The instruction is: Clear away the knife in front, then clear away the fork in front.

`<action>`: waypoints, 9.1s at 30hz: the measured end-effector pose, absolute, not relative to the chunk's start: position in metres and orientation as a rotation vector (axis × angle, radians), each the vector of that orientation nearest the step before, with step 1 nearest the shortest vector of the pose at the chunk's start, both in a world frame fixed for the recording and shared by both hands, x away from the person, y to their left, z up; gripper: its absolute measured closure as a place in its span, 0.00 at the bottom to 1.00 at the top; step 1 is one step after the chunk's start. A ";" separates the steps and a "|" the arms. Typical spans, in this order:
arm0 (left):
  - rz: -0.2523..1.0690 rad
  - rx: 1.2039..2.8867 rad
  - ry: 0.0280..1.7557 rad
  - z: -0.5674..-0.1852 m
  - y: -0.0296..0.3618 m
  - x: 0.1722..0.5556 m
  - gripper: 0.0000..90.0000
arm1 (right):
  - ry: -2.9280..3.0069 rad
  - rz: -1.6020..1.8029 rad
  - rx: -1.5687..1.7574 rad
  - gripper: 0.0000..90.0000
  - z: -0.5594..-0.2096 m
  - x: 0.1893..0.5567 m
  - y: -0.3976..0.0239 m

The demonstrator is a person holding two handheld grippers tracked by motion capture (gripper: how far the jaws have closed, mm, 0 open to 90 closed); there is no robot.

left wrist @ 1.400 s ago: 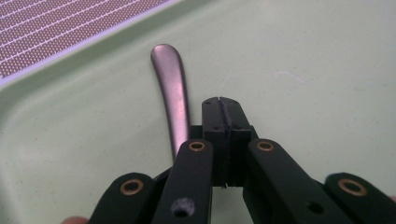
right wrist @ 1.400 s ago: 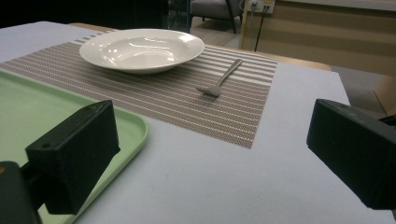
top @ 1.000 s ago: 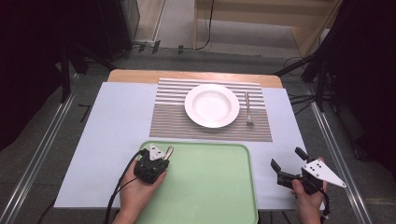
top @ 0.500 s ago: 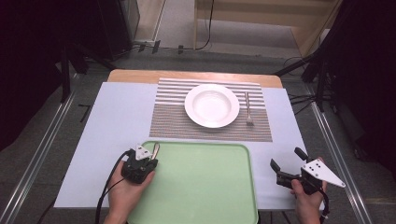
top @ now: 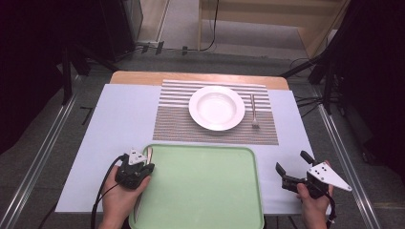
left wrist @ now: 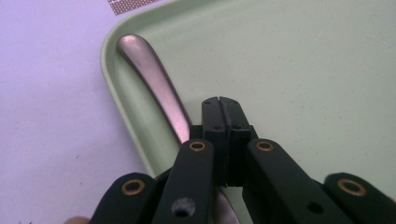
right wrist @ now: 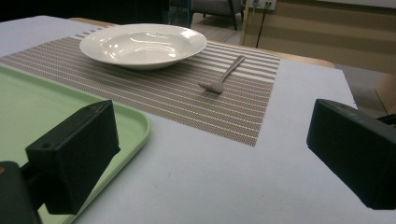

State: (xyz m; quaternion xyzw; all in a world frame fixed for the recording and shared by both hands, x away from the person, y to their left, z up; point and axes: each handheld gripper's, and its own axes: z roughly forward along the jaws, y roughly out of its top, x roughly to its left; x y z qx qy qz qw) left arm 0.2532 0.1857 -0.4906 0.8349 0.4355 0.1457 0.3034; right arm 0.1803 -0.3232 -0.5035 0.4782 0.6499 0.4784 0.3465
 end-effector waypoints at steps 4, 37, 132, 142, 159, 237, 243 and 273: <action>0.352 2.168 1.128 -0.490 0.191 0.254 0.99 | 1.687 1.240 1.236 0.01 -0.504 0.180 -0.323; 0.431 1.774 0.907 -0.475 0.274 0.244 0.00 | 1.636 1.168 1.305 0.01 -0.500 0.184 -0.322; 0.487 1.733 0.900 -0.480 0.295 0.241 0.00 | 1.794 0.896 1.600 0.07 -0.466 0.405 -0.289; 0.489 1.732 0.904 -0.480 0.297 0.241 0.00 | 1.842 0.827 1.652 0.15 -0.477 0.428 -0.286; 0.485 1.728 0.909 -0.481 0.298 0.242 0.00 | 1.884 0.699 1.747 0.61 -0.489 0.449 -0.275; 0.489 1.735 0.902 -0.480 0.293 0.242 0.00 | 1.954 0.737 1.881 0.88 -0.504 0.457 -0.269; 0.487 1.737 0.897 -0.480 0.293 0.242 0.00 | 1.959 0.693 1.827 0.88 -0.505 0.457 -0.264; 0.480 1.738 0.898 -0.481 0.292 0.244 0.00 | 1.920 0.655 1.821 0.91 -0.506 0.458 -0.258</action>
